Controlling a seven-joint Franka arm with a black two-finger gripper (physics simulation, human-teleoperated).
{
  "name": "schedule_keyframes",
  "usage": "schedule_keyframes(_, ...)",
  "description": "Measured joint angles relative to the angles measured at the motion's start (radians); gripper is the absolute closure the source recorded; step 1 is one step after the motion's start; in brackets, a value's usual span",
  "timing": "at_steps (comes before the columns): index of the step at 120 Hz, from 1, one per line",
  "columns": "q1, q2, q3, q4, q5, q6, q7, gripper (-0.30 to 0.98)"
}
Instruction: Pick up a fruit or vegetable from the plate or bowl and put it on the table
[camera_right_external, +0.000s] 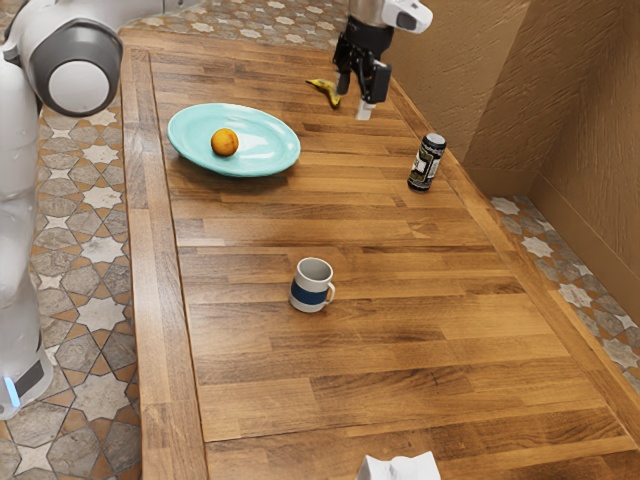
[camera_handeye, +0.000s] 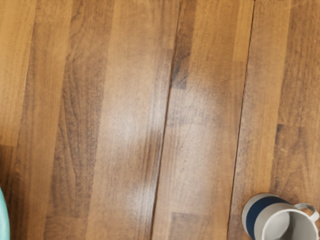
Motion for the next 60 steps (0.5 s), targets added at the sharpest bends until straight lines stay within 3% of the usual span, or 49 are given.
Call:
schedule_keyframes(26,-0.01,-0.001,0.002,0.005,0.004,0.013,0.004,0.0)
schedule_keyframes(42,-0.007,-0.05,-0.001,0.167,0.007,-0.003,0.002,0.0)
schedule_keyframes(60,-0.025,-0.047,0.001,0.185,0.071,-0.038,-0.013,0.0)
